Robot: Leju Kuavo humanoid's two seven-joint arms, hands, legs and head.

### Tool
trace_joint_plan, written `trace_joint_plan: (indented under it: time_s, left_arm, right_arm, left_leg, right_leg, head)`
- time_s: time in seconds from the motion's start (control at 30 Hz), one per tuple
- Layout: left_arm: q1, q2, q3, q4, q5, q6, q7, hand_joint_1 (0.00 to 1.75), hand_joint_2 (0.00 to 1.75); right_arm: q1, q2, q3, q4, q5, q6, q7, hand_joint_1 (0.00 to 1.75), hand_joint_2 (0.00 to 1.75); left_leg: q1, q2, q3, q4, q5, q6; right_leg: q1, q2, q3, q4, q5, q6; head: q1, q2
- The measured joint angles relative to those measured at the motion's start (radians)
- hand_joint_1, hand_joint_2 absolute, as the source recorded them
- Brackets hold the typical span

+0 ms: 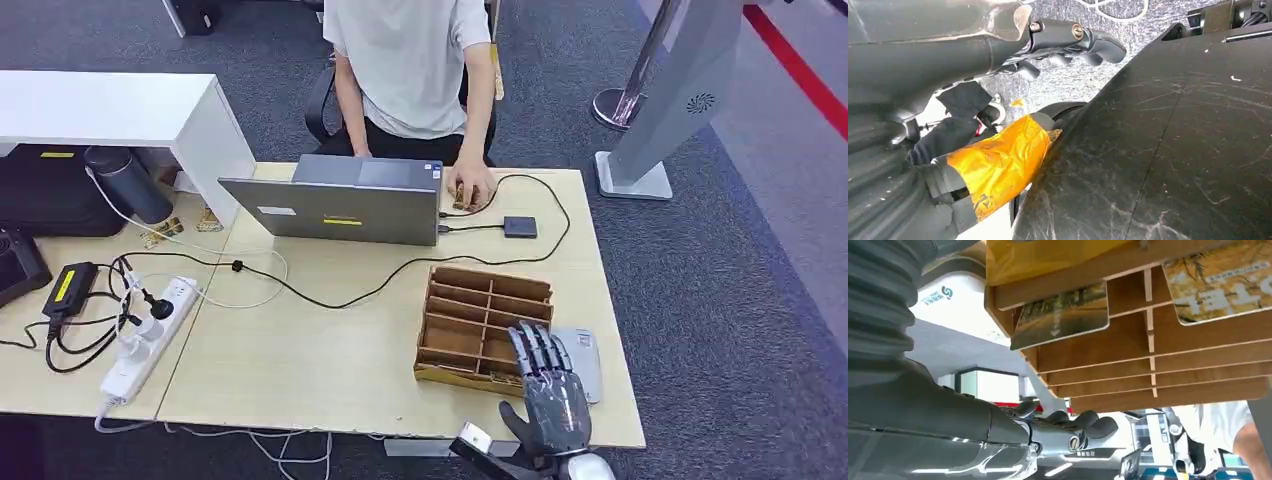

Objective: Pass the card to the sensor for recognition and then transmit it.

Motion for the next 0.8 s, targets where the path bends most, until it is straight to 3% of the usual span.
trace_joint_plan:
  time_s: [0.2, 0.23, 0.8]
  left_arm:
    - [0.0, 0.0, 0.0, 0.0, 0.0, 0.001, 0.0, 0.0, 1.75]
    - [0.0, 0.0, 0.0, 0.0, 0.0, 0.001, 0.0, 0.0, 1.75]
    - [0.001, 0.0, 0.0, 0.0, 0.0, 0.003, -0.006, 0.0, 1.75]
  right_arm:
    - [0.0, 0.0, -0.001, 0.004, -0.005, 0.002, 0.001, 0.03, 1.75]
    - [0.0, 0.0, -0.001, 0.004, -0.005, 0.003, 0.001, 1.75, 1.75]
    - [-0.004, 0.0, 0.0, 0.003, -0.025, 0.018, -0.009, 1.75, 1.75]
  left_leg:
    - [0.0, 0.0, 0.0, 0.0, 0.0, 0.0]
    - [0.0, 0.0, 0.0, 0.0, 0.0, 0.0]
    - [0.0, 0.0, 0.0, 0.0, 0.0, 0.0]
  right_leg:
    - [0.0, 0.0, 0.0, 0.0, 0.0, 0.0]
    - [0.0, 0.0, 0.0, 0.0, 0.0, 0.0]
    - [0.0, 0.0, 0.0, 0.0, 0.0, 0.0]
  head:
    - [0.0, 0.0]
    - [0.0, 0.0]
    - [0.0, 0.0]
